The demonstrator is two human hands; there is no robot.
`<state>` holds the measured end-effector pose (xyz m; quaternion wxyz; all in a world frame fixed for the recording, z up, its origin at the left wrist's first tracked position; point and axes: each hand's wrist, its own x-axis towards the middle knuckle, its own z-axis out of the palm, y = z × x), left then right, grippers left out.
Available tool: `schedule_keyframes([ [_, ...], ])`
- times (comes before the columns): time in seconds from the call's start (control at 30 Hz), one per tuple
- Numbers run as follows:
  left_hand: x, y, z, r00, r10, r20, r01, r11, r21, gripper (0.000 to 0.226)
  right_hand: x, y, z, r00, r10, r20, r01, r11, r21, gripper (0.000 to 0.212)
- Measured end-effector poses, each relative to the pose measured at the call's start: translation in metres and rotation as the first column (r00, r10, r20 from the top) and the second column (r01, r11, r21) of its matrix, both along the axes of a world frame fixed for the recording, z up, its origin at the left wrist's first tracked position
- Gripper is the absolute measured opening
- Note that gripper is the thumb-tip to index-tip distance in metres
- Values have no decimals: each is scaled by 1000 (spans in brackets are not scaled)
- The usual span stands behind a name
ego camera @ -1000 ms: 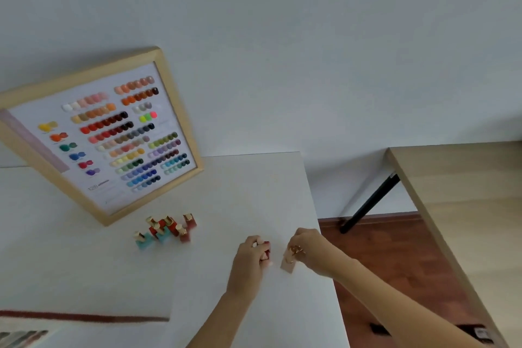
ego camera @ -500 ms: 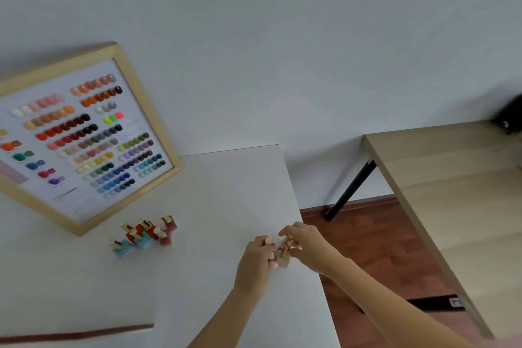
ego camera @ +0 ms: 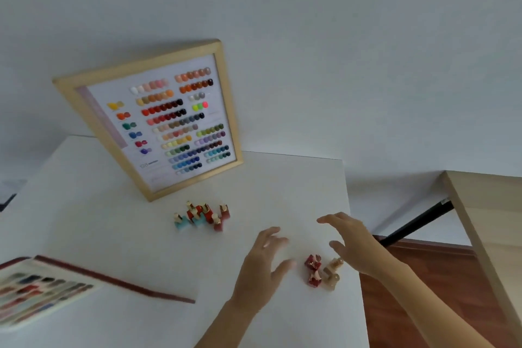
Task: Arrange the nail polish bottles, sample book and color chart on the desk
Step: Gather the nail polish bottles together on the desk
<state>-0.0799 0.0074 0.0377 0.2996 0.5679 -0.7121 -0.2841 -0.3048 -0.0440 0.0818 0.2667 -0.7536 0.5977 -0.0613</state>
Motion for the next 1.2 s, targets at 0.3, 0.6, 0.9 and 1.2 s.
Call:
schedule_keyframes([
  [0.3, 83, -46, -15, 638, 769, 34, -769, 639, -25, 36, 114, -57, -14, 962, 200, 186, -197, 980, -35, 29],
  [0.6, 108, -78, -45, 514, 857, 26, -849, 505, 159, 31, 206, -80, -41, 946, 246, 211, -259, 965, 38, 38],
  [0.9, 109, -80, -53, 493, 869, 31, -862, 484, 153, 35, 232, -84, -58, 948, 264, 180, -274, 961, 35, 19],
  [1.2, 108, -68, -49, 490, 871, 27, -863, 480, 156, 35, 215, -78, -56, 953, 285, 107, -287, 958, -1, 18],
])
